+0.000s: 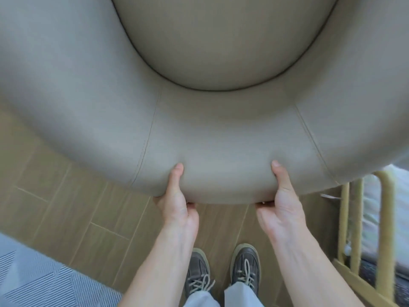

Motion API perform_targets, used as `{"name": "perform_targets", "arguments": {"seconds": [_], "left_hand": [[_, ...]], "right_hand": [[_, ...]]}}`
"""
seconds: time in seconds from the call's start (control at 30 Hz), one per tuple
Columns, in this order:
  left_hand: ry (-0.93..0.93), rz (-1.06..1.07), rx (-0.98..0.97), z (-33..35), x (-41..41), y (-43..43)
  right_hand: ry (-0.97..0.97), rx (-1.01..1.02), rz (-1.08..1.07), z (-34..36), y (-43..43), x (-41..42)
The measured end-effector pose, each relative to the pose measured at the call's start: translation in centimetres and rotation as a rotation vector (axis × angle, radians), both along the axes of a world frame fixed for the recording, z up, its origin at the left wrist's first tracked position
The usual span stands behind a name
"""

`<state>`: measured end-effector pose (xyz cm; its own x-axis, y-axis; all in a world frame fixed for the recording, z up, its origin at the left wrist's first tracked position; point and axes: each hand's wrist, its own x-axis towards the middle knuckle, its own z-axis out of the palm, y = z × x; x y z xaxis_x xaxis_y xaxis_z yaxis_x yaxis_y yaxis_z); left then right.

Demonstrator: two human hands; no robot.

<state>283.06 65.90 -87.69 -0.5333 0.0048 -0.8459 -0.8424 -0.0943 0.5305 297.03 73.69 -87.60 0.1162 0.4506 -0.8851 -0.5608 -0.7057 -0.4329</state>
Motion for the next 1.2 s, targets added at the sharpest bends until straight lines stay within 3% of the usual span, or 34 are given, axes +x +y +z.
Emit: {"name": "perform_targets", "arguments": {"seconds": [0.23, 0.47, 0.83, 1.2], "left_hand": [[0.104, -0.022, -0.035, 15.6, -2.7, 5.4], [0.172, -0.068, 0.021, 24.0, -7.5, 14.0], [0.33, -0.053, 0.028, 28.3, -15.4, 29.2], [0.349, -0.055, -0.056, 29.2, -21.2, 38.9]], "right_hand": [[-0.157, 0.07, 0.05, 15.5, 5.4, -3.2], [-0.233, 0.089, 0.09, 24.7, 14.3, -8.7], [-0.29, 0.301, 0.089, 28.4, 28.3, -17.1], [-0.381, 0.218, 0.087, 30.1, 38.4, -22.7]]}}
